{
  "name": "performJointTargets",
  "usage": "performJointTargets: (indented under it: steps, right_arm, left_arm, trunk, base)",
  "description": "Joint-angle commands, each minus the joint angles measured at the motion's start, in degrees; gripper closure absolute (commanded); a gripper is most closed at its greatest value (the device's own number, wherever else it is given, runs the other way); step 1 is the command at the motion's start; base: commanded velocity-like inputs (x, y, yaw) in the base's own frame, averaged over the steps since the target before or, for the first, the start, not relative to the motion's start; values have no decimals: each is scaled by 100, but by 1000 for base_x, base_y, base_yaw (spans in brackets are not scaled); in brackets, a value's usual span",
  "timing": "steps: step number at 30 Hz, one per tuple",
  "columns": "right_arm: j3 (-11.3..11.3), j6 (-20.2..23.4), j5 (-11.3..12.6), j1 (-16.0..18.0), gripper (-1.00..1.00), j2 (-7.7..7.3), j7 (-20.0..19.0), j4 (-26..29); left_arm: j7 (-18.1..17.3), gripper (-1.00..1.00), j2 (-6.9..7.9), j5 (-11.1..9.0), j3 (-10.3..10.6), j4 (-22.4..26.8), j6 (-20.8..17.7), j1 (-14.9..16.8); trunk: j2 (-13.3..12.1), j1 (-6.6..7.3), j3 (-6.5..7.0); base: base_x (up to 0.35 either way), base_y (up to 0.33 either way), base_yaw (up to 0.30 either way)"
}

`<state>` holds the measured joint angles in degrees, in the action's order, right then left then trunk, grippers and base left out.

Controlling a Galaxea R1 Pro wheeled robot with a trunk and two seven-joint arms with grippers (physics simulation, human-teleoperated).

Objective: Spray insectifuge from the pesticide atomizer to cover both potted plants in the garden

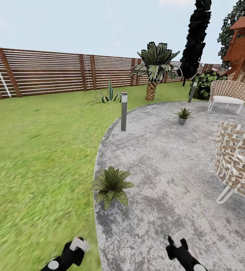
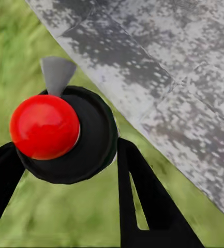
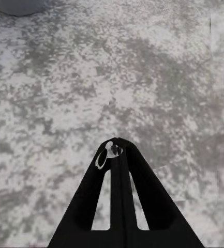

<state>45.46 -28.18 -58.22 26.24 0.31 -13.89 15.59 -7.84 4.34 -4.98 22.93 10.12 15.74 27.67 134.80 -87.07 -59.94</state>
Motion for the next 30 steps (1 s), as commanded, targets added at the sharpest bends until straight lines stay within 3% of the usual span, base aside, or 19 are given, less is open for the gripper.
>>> performJointTargets:
  steps: [1, 3, 6, 7, 11, 13, 15, 18, 20, 22, 26, 30]
  right_arm:
    - [98, -94, -11, -67, 100, 10, 394, 2]
    - [152, -155, -1, -119, 100, 37, 991, 3]
    - [179, -176, 3, -137, 100, 109, 1642, 20]
    - [181, -173, 3, -141, -100, 172, 1826, 22]
    - [188, -175, 2, -145, -100, 364, 2049, 46]
    - [271, -178, -1, -146, -100, 359, 2068, 49]
    - [521, -178, -4, -146, -100, 335, 2069, 45]
    - [1303, -302, -17, -195, -100, 265, 2053, 21]
    - [1481, -538, -26, -282, -100, 248, 2036, 16]
    - [1528, -779, -34, -449, -100, 239, 2034, 17]
    - [1537, -928, -53, -608, -100, 233, 2031, -15]
    - [1536, -937, -67, -644, -100, 241, 2035, -289]
  left_arm:
    - [284, 100, 3, -229, 30, -7, 169, -62]
    - [711, 100, 9, -469, 28, -8, 482, -257]
    - [962, 100, 44, -555, 24, -8, 643, -436]
    - [987, 100, 55, -564, 21, -9, 663, -454]
    - [1018, 100, 74, -602, 18, -30, 683, -471]
    - [1016, 100, 76, -795, 18, -60, 684, -472]
    - [1014, 100, 76, -1005, 18, -77, 690, -473]
    - [1013, 100, 76, -1180, 21, -110, 693, -473]
    - [1014, 100, 73, -1212, 19, -167, 693, -473]
    - [1019, 100, 69, -1239, 18, -194, 693, -473]
    - [1013, 100, 62, -1678, 20, -248, 701, -473]
    - [1013, 100, 75, -1779, 26, -304, 712, -473]
  trunk:
    - [2, 1, -4]
    - [2, 1, -4]
    - [2, 1, -4]
    - [2, 1, -4]
    - [2, 1, -4]
    - [2, 1, -4]
    - [2, 1, -4]
    - [2, 1, -4]
    - [2, 1, -4]
    - [2, 1, -4]
    - [2, 1, -4]
    - [2, 1, -4]
  base:
    - [0, 0, 0]
    - [0, 0, 0]
    - [0, 0, 0]
    - [0, 0, 0]
    - [0, 0, 0]
    - [0, 0, 0]
    - [0, 0, 0]
    - [0, 0, 0]
    - [0, 0, 0]
    - [0, 0, 0]
    - [0, 0, 0]
    - [0, 0, 0]
